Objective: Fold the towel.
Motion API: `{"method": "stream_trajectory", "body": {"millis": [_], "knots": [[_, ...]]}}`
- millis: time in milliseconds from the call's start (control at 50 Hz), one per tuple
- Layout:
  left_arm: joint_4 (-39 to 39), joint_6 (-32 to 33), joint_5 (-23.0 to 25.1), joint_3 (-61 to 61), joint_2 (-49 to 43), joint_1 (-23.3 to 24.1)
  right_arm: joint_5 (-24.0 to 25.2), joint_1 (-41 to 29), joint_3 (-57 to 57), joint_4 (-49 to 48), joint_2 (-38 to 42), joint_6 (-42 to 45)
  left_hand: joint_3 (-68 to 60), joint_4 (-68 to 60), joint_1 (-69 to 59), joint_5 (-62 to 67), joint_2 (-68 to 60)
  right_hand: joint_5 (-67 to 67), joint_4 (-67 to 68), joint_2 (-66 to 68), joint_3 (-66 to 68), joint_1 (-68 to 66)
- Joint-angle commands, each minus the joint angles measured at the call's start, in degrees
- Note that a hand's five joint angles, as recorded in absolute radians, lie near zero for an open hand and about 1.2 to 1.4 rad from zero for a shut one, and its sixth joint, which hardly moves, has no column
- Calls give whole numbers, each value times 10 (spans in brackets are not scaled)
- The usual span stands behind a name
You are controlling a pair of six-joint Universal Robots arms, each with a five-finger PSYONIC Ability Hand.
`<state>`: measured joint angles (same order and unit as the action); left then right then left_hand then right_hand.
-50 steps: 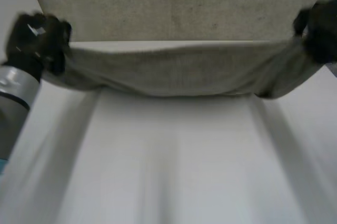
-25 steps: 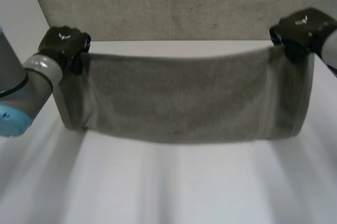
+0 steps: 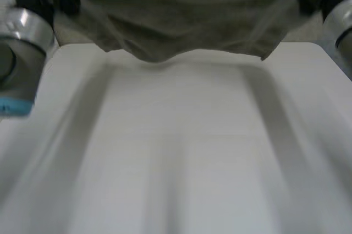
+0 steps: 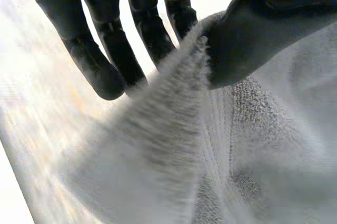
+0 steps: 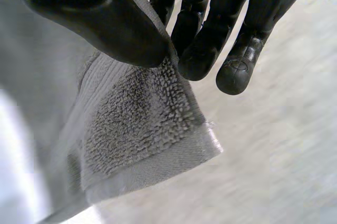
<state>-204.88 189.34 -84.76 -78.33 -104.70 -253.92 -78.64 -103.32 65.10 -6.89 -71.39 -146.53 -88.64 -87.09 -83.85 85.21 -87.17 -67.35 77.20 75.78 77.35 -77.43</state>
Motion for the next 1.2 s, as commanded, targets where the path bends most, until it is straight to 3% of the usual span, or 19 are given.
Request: {"method": "stream_trajectory", "body": {"millis": [20, 180, 280, 360, 440, 560, 600, 680, 880, 1000, 1040, 1200], "knots": [[13, 9, 3, -152, -3, -1, 8, -7, 130, 88, 5, 5, 86, 71, 38, -152, 72, -27, 28, 42, 26, -26], [25, 26, 3, -250, 13, 1, 9, 0, 253, 104, -37, 13, 86, 71, 38, -152, 72, -27, 28, 42, 26, -26], [65, 93, 6, -313, 101, -32, 8, 14, 333, 116, -180, 45, 86, 71, 38, -152, 72, -27, 28, 42, 26, -26], [88, 101, 12, -333, 160, -43, 9, 28, 344, 130, -259, 47, 86, 71, 38, -152, 72, -27, 28, 42, 26, -26], [99, 88, 34, -353, 223, -56, 57, 57, 337, 196, -313, 49, 86, 71, 38, -152, 72, -27, 28, 42, 26, -26], [92, 78, 67, -354, 225, -61, 130, 89, 319, 234, -306, 49, 86, 71, 38, -152, 72, -27, 28, 42, 26, -26], [90, 76, 74, -348, 191, -58, 154, 100, 312, 232, -250, 49, 86, 71, 38, -152, 72, -27, 28, 42, 26, -26], [80, 84, 71, -321, 125, -48, 155, 93, 287, 232, -168, 50, 86, 71, 38, -152, 72, -27, 28, 42, 26, -26], [70, 83, 54, -101, -110, -17, 89, 66, 85, 234, 79, 47, 86, 71, 38, -152, 72, -27, 28, 42, 26, -26], [71, 83, 19, -7, -190, -11, 67, 58, 6, 217, 161, 40, 86, 71, 38, -152, 72, -27, 28, 42, 26, -26], [65, 83, 9, 37, -228, -9, 55, 42, -30, 176, 203, 30, 86, 71, 38, -152, 72, -27, 28, 42, 26, -26], [56, 84, -1, 113, -297, -5, 17, 22, -48, 48, 246, 20, 86, 71, 38, -152, 72, -27, 28, 42, 26, -26]]}}
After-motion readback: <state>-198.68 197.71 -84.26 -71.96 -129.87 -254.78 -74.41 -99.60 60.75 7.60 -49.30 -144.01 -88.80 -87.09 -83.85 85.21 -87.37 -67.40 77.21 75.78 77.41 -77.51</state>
